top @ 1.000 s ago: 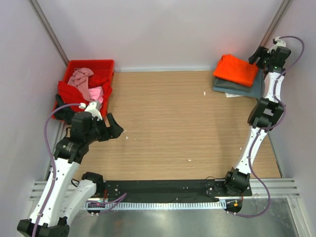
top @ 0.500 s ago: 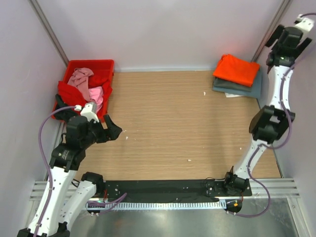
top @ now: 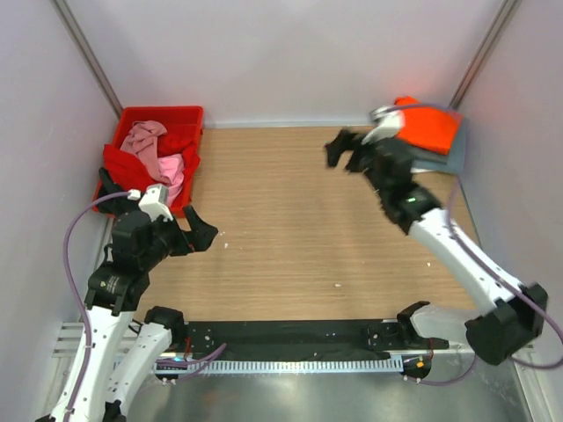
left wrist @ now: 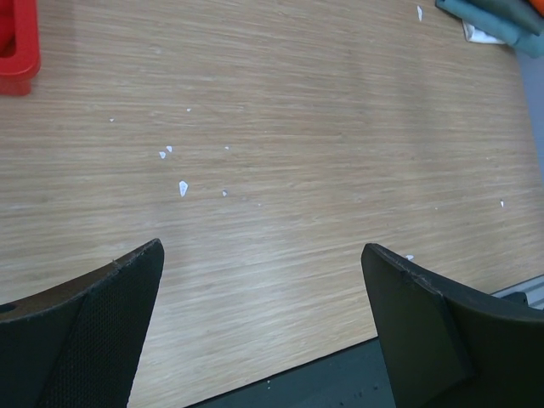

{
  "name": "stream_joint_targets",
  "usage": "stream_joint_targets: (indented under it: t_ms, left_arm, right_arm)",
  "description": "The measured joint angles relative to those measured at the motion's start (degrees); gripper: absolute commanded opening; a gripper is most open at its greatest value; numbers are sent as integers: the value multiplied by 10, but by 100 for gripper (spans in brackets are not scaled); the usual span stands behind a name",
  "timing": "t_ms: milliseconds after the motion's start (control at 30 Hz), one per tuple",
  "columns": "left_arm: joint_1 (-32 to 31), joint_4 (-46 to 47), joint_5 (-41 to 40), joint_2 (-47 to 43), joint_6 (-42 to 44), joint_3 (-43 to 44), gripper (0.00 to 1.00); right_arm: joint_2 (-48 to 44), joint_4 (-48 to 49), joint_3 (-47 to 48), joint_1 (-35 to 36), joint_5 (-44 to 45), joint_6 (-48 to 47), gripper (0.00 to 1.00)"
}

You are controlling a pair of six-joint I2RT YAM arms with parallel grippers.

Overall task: Fold and stack the t-shirts
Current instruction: Reset both grippers

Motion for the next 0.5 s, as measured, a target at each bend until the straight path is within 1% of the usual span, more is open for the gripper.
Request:
stream_joint_targets:
  t_ms: [100,133,200,300,500]
  left_arm:
    - [0,9,9,7,2,-5,99]
    - [0,12,10,9,3,-9,100]
    - [0,18,10,11,3,-18,100]
    - [0,20,9,11,-2,-30,100]
    - [0,25,10,4,-6,-31,100]
  right_arm:
    - [62,-48,-90,132,50,7,99]
    - [82,-75,-107,166,61,16,100]
    - [101,-116,-127,207,71,37,100]
    - [84,-127,-156,233,61,82,100]
    - [-22,-76,-242,236,36,170,100]
